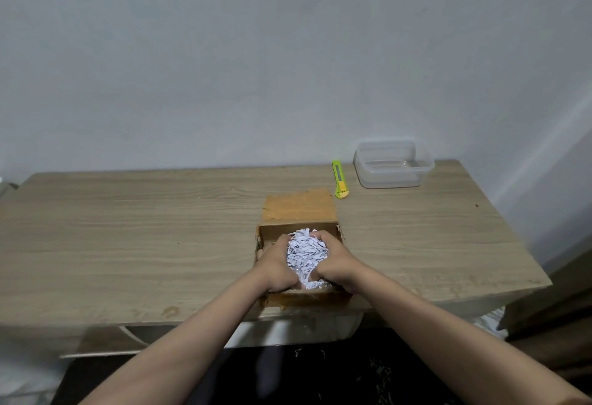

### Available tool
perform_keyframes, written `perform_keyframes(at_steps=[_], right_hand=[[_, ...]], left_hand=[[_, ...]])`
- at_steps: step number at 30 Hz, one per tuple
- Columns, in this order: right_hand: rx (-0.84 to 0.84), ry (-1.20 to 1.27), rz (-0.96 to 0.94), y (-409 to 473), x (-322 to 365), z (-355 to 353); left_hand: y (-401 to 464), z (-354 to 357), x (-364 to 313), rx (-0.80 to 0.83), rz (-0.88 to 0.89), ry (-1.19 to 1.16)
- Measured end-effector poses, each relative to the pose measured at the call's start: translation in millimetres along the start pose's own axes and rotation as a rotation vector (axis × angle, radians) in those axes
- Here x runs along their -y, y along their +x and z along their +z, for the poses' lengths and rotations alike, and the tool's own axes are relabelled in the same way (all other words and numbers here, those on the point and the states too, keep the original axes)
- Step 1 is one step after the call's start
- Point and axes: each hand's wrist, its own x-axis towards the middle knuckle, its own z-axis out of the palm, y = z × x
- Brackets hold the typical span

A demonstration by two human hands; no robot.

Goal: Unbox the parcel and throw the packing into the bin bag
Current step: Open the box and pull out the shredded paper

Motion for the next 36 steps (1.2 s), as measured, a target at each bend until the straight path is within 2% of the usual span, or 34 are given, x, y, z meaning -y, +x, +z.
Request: perform_keyframes(at_steps=[6,11,15,23,27,31,36], right_hand=[[-0.037,0.016,-0.028,-0.4,-1.8,0.6],[-0.112,0.013,-0.143,-3.4,-1.6,2.3],[-0.148,-0.06,-0.228,-1.1,2.0,1.3],[-0.057,-0.308,-0.154,0.3,14.1,-0.2],[0.001,-0.573,-0.089,-1.0,22.3,-5.3],[0.108,-0.757,-0.006,-2.0,27.4,-5.7],[0.187,-0.842,0.057,4.8,31.2,-4.8]], left_hand=[[-2.3,3.1,3.0,-0.042,0.025,-0.05],[-8.6,1.9,4.9,-0.076,0.077,-0.15],[3.0,7.8,17.5,-0.104,0.042,-0.246],[-2.3,-8.1,-4.5,0.102,-0.04,-0.044],[6.2,-3.6,-1.0,0.074,-0.063,0.053],[8.9,-1.6,-2.4,0.113,-0.077,0.144],[16.8,8.0,3.0,0.127,-0.083,0.225]])
